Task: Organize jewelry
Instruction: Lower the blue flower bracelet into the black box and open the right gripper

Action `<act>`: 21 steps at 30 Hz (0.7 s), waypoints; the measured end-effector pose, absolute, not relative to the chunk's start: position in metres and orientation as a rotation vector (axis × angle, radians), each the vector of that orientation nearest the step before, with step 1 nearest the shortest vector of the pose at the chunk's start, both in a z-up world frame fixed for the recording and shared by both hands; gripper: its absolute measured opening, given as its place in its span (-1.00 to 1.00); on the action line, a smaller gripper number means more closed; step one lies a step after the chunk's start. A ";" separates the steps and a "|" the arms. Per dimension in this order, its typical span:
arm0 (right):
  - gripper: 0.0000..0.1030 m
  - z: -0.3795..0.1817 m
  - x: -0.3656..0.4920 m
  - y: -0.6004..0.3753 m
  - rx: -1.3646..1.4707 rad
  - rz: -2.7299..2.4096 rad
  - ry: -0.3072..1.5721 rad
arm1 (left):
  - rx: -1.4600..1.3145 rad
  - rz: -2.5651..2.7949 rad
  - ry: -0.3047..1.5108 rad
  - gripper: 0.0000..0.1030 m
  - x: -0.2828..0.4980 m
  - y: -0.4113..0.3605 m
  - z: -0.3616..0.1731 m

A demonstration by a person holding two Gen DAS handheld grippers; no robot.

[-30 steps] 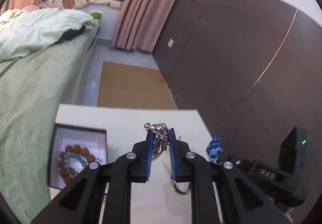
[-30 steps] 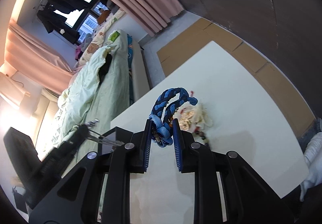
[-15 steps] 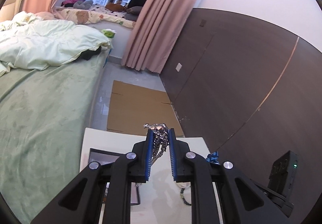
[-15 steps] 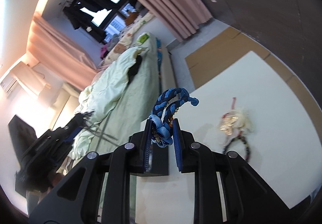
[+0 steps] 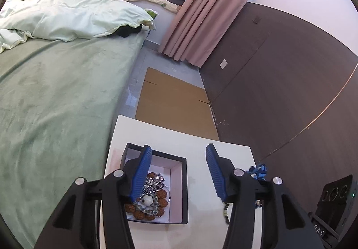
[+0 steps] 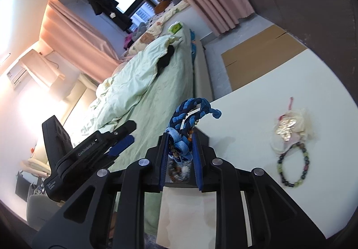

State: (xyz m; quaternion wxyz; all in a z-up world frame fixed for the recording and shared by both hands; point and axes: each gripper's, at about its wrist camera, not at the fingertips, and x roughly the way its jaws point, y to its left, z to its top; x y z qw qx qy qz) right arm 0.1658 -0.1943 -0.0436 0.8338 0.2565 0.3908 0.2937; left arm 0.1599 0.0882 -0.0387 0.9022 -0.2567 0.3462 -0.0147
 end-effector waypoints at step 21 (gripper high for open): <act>0.69 -0.069 0.183 -0.143 0.562 0.710 0.919 | -0.530 0.018 0.734 0.83 0.139 0.109 -0.046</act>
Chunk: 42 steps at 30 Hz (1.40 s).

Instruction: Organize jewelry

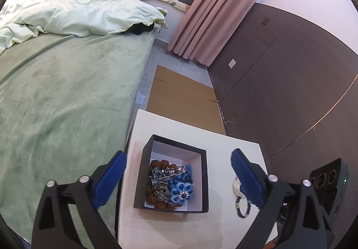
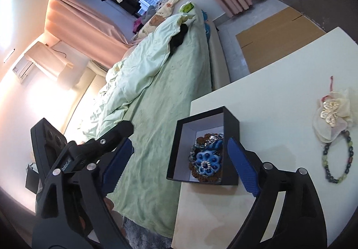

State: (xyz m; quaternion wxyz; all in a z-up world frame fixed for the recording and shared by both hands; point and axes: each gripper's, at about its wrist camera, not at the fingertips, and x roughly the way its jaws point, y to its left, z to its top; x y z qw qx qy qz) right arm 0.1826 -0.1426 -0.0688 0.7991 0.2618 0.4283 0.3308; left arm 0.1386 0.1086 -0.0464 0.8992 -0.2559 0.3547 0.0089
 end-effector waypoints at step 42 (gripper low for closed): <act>0.69 -0.091 0.171 -0.306 0.571 0.267 1.030 | -0.383 -0.132 0.819 0.84 0.151 0.009 -0.061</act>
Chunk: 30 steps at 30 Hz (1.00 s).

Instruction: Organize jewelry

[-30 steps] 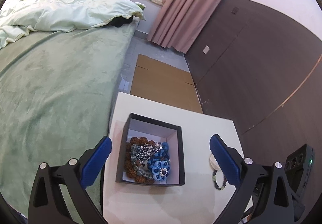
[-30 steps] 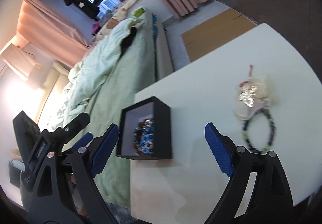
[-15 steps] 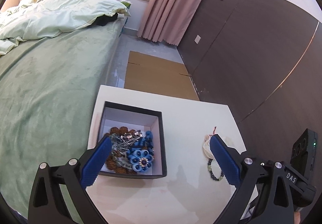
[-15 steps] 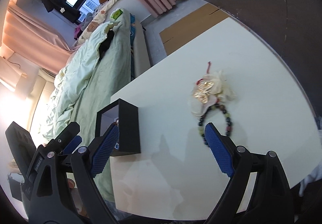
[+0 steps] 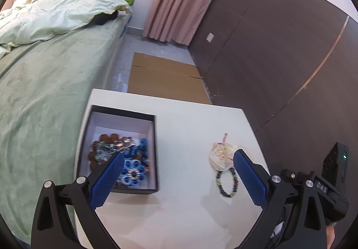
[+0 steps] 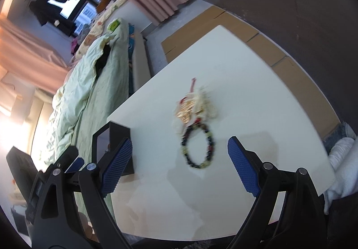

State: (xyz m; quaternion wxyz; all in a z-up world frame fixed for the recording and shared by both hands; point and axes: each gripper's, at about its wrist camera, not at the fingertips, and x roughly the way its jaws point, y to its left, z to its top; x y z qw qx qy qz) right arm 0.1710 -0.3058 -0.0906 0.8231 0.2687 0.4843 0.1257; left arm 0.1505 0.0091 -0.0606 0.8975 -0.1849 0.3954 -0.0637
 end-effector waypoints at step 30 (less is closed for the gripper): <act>0.33 -0.106 0.194 -0.339 0.597 0.186 1.094 | -0.126 -0.258 1.061 0.00 0.197 -0.122 -0.155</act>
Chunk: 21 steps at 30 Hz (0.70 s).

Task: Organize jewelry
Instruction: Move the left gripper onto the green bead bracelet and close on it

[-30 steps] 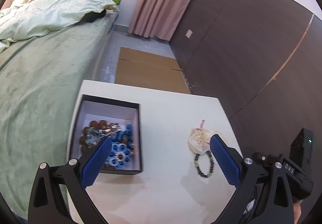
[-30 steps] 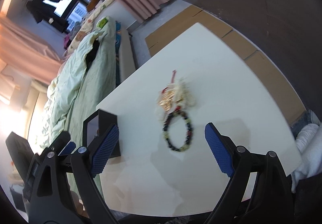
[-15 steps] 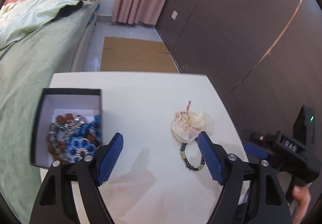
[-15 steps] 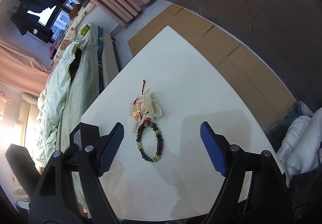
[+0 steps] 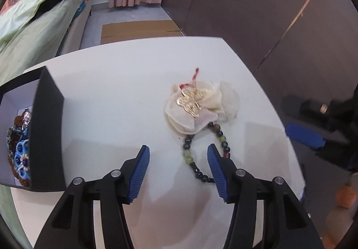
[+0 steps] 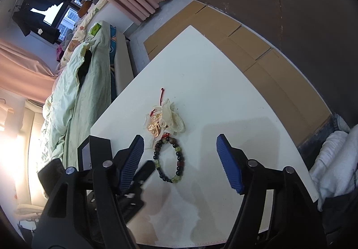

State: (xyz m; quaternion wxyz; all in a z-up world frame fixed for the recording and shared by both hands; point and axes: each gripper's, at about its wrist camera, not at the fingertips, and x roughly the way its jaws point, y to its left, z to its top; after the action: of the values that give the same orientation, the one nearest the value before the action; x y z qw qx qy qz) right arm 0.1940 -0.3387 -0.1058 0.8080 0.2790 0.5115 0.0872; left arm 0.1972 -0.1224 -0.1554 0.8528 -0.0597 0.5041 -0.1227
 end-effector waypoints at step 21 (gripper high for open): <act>0.33 -0.112 0.215 -0.306 0.496 0.208 1.101 | -0.046 -0.219 1.019 -0.89 0.195 -0.107 -0.149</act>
State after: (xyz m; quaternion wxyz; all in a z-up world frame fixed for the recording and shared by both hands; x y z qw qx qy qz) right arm 0.2148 -0.3065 -0.1122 0.8180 0.2327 0.5168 0.0975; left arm 0.1947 -0.1073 -0.1492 0.8670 -0.0218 0.4867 -0.1048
